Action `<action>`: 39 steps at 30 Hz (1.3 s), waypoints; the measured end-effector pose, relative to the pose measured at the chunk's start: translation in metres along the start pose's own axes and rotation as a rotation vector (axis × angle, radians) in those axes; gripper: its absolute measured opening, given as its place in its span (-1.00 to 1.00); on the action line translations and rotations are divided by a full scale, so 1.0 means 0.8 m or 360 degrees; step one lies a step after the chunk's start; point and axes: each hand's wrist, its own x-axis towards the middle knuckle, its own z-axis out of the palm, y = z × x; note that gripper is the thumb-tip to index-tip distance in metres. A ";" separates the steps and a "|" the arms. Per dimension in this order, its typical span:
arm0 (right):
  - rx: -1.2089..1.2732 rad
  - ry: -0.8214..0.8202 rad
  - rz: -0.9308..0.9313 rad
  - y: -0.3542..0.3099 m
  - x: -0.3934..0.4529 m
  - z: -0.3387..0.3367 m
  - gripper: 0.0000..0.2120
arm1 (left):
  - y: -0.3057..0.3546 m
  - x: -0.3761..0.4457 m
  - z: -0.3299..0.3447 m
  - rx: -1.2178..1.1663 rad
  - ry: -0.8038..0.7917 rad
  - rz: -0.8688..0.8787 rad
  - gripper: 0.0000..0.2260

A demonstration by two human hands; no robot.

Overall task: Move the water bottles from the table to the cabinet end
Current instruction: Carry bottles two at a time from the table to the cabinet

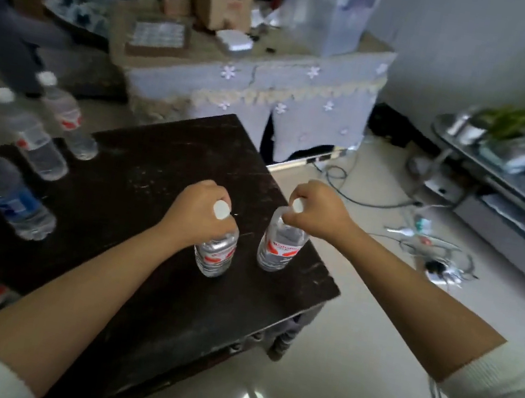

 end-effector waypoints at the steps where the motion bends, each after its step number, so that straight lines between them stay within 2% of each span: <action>1: -0.0037 0.0020 0.0061 0.026 -0.014 -0.014 -0.71 | 0.023 0.012 0.015 -0.0001 -0.0026 0.0088 -0.92; 6: -0.0069 0.0145 0.0432 0.145 -0.099 -0.088 -0.71 | 0.159 0.051 0.100 -0.0001 -0.0240 0.0520 -0.70; 11: -0.0049 0.0245 0.0832 0.263 -0.185 -0.156 -0.63 | 0.302 0.059 0.193 -0.0022 -0.0432 0.0794 -0.85; 20: -0.0027 0.0275 0.1312 0.443 -0.325 -0.237 -0.61 | 0.514 0.052 0.342 -0.0042 -0.0686 0.1096 -0.82; 30: 0.0140 0.0239 0.1696 0.616 -0.382 -0.286 -0.65 | 0.689 0.102 0.483 0.0036 -0.0956 0.1322 -0.86; 34: 0.0197 0.0247 0.1834 0.702 -0.379 -0.311 -0.66 | 0.766 0.151 0.547 0.0062 -0.1147 0.1489 -0.91; 39: 0.0255 0.0360 0.2124 0.803 -0.389 -0.349 -0.69 | 0.876 0.210 0.623 0.0366 -0.1461 0.1936 -0.75</action>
